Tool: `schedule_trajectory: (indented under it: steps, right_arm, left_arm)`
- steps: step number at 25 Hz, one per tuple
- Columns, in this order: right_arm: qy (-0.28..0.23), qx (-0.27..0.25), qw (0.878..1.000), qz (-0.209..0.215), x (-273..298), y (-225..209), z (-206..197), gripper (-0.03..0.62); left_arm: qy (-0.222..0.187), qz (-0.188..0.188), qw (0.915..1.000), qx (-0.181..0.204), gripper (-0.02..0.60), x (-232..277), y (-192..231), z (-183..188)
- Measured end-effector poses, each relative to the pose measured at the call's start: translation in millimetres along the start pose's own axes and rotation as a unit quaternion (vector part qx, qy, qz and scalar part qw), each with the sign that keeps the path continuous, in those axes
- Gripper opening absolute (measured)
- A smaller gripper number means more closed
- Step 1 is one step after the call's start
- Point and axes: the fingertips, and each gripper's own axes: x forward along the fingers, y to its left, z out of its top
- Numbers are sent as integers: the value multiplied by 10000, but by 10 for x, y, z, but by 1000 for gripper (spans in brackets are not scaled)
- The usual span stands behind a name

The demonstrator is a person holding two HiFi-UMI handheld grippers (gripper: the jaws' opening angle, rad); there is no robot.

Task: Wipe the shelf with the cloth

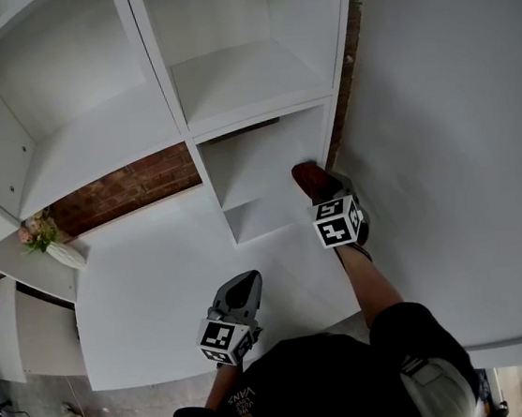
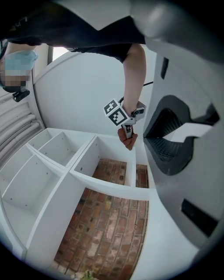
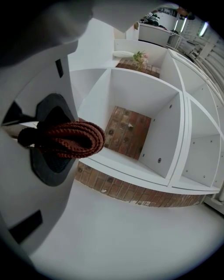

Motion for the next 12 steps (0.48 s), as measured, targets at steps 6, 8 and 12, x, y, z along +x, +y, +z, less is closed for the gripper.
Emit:
schedule_trajectory:
  steps: [6, 8, 12]
  right_arm:
    - [-309, 132, 9994, 123, -85, 89, 100, 92]
    - [-398, 185, 9989, 171, -121, 129, 126, 92]
    - [-540, 290, 9978, 247, -226, 228, 140, 92]
  left_arm:
    - [11, 85, 10000, 41, 8, -34, 35, 17]
    - [6, 138, 9999, 53, 8, -64, 71, 31]
    - [-4, 211, 9997, 82, 8, -140, 156, 76]
